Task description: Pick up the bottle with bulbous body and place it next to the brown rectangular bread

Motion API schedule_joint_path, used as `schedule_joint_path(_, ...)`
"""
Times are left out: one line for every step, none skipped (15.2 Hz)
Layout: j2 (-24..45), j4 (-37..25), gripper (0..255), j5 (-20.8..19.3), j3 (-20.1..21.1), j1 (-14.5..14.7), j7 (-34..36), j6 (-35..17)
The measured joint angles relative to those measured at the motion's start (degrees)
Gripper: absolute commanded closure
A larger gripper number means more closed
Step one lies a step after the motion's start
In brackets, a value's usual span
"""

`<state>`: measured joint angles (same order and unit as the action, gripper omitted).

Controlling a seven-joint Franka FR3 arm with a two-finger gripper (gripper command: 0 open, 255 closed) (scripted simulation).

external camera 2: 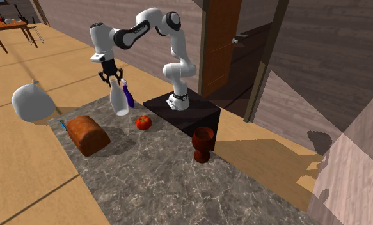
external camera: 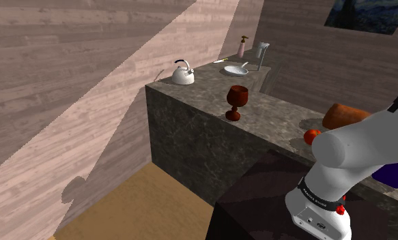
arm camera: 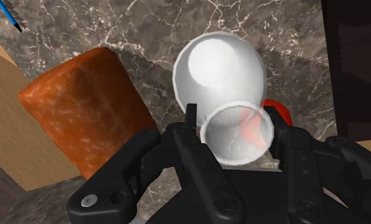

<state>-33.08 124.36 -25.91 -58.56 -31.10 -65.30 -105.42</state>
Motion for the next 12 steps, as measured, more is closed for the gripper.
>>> schedule_joint_path(0.16,0.59,255,-0.13,-0.49,0.13,-0.01,-0.81)
schedule_joint_path(0.04,1.5,255,-0.42,-0.71,-0.04,0.1,-1.62)
schedule_joint_path(0.25,1.91,255,-0.49,-1.18,0.15,0.07,-2.3)
schedule_joint_path(0.32,2.58,255,-0.66,-1.55,0.19,0.13,-3.09)
schedule_joint_path(0.46,3.15,255,-0.8,-1.97,0.29,0.14,-3.85)
schedule_joint_path(0.81,3.5,255,-0.85,-2.69,0.62,0.01,-4.67)
schedule_joint_path(0.75,4.21,255,-1.08,-2.88,0.49,0.1,-5.32)
schedule_joint_path(1.17,4.47,255,-1.03,-3.51,0.93,0.09,-6.08)
schedule_joint_path(1.4,5.23,255,-1.22,-4.17,1.11,0.06,-7.14)
schedule_joint_path(1.47,5.96,255,-1.45,-4.59,1.11,0.09,-7.99)
schedule_joint_path(1.65,6.28,255,-1.5,-4.94,1.28,0.11,-8.52)
schedule_joint_path(1.71,6.44,255,-1.55,-5.12,1.33,0.09,-8.78)
